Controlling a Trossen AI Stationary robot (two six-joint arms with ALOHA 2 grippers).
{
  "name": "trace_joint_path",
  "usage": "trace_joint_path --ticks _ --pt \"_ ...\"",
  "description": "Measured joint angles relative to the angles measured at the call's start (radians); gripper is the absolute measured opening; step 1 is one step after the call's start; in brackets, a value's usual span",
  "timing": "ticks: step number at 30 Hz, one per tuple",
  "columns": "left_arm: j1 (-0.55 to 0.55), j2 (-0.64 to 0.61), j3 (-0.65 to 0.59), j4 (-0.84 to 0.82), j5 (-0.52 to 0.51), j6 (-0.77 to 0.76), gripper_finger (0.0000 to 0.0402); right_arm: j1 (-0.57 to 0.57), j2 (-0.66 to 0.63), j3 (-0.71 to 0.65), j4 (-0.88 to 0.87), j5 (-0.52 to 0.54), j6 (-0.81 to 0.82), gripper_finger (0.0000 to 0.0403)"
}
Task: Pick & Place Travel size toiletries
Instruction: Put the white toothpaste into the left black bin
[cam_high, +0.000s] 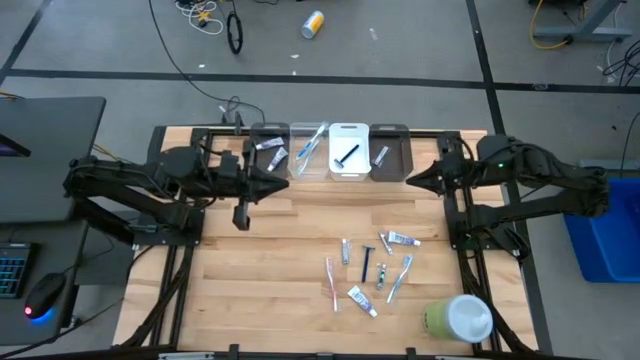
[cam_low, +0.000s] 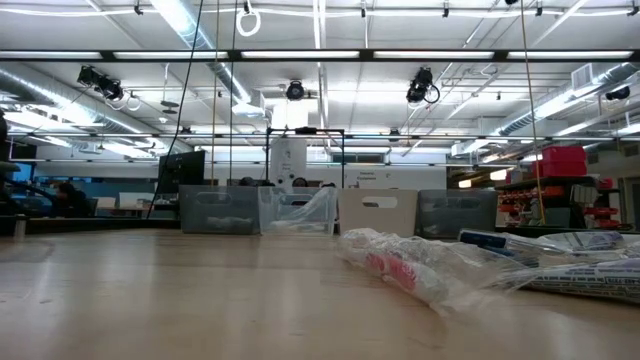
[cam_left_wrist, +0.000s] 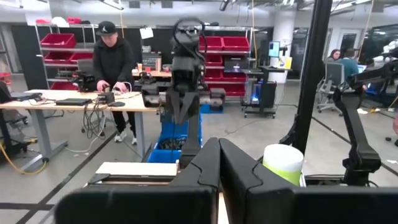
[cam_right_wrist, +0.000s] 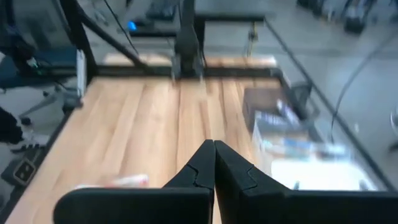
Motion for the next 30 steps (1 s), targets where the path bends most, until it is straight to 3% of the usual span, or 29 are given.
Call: trace_joint_path --ticks 14,30 --pt "0.000 -0.002 0.000 0.002 -0.002 0.017 0.0004 0.000 0.074 -0.009 -0.246 0.005 0.066 0.0004" --pt "0.000 -0.002 0.000 0.003 -0.081 0.043 0.0013 0.000 0.082 -0.350 -0.195 -0.003 0.179 0.0005"
